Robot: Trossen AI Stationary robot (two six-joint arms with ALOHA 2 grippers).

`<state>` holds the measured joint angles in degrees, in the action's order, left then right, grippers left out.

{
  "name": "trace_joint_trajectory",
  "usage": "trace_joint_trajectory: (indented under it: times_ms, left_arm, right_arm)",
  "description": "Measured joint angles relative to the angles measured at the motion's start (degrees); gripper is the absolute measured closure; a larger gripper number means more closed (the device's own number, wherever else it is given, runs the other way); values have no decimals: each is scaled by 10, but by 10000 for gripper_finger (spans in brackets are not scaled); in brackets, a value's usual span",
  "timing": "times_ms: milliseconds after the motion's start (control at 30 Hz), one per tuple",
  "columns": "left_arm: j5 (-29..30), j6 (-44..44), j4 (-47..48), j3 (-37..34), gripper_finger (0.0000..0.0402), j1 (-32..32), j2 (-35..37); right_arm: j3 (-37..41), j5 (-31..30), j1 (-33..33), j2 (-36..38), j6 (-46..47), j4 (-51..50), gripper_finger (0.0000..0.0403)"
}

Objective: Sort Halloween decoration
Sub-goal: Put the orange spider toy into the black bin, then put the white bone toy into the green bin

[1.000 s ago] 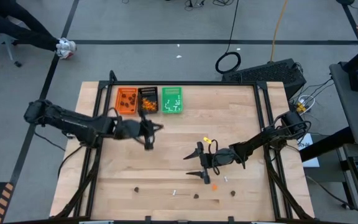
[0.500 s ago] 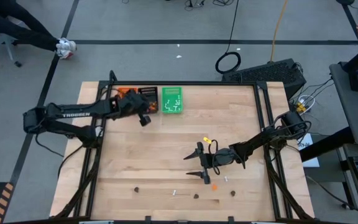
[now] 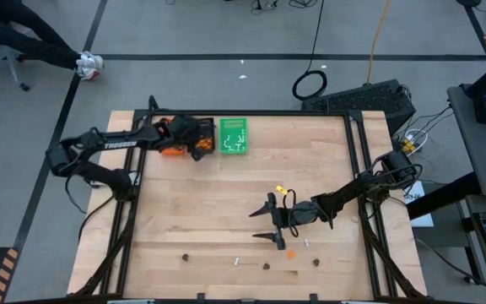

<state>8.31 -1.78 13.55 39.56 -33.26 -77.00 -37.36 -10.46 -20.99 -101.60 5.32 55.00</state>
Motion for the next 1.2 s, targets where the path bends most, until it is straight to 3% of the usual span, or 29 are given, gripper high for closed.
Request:
trace_joint_trajectory:
  times_ms: [367, 700, 933, 1200]
  left_arm:
    - [-6, -1, -24, 0, 377, -5, -25]
    - [12, 73, -25, 0, 242, 14, -16]
    - [8, 129, -8, 0, 224, 134, 18]
    - [171, 159, -88, 0, 224, 352, 37]
  right_arm:
    - [0, 0, -1, 0, 0, 0, 106]
    - [0, 0, -6, 10, 4, -30, 106]
    - [0, -21, -19, 105, 42, -186, 124]
    - [0, -31, -48, 191, 109, -353, 165]
